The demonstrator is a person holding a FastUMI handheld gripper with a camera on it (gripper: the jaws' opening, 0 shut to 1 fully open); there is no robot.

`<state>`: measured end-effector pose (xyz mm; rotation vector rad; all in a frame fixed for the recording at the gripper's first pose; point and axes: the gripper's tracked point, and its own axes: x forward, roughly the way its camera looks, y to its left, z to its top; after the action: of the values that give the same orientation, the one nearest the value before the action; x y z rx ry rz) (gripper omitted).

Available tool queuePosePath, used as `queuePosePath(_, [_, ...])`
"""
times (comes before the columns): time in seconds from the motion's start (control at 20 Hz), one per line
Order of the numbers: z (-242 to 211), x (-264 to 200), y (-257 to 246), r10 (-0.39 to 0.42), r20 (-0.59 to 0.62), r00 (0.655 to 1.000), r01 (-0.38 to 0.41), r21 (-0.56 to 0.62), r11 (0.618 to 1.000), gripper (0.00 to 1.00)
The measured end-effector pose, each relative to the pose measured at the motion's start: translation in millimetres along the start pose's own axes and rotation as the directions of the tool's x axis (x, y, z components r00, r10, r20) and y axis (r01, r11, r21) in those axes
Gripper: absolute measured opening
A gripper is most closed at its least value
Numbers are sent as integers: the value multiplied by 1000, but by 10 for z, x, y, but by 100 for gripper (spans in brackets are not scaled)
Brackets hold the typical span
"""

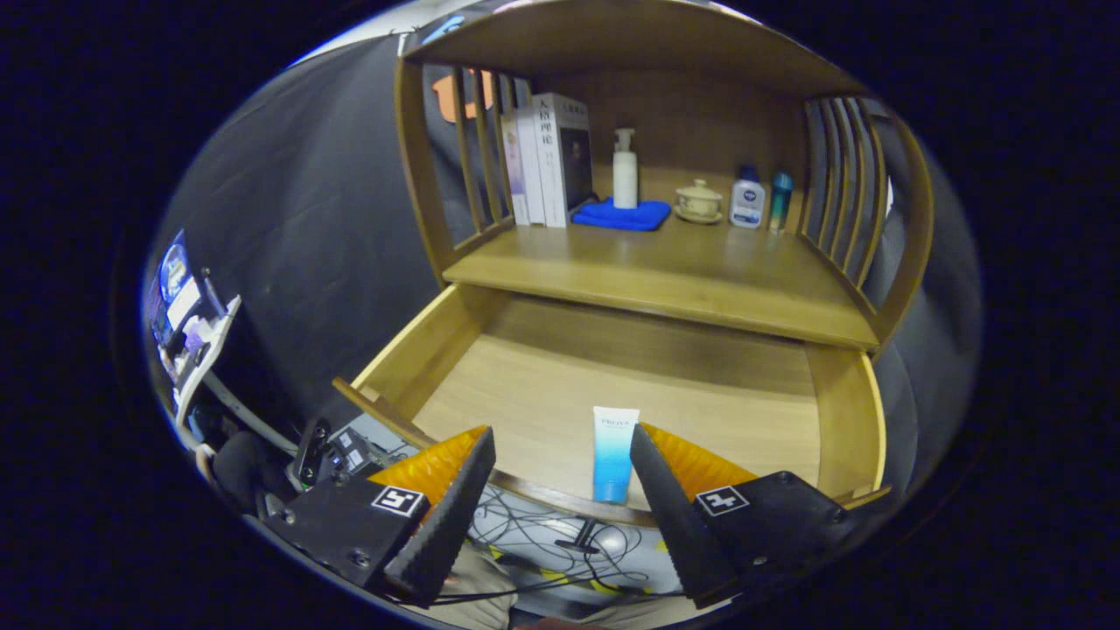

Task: Pull open the drawer, take out the items inside it, and place them on the countertop above the cabinet.

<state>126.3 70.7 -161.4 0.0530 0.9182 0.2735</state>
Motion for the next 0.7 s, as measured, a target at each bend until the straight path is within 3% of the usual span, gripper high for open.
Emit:
queuePosePath(0.15, [-118,260,5,79,-184,980,-75,32,997,98])
queuePosePath(0.3, [-197,501,-73,111,-308,945,-67,150,986,98])
queuePosePath(0.7, [-283,877,-612,-69,-458,886,118,78,990,96])
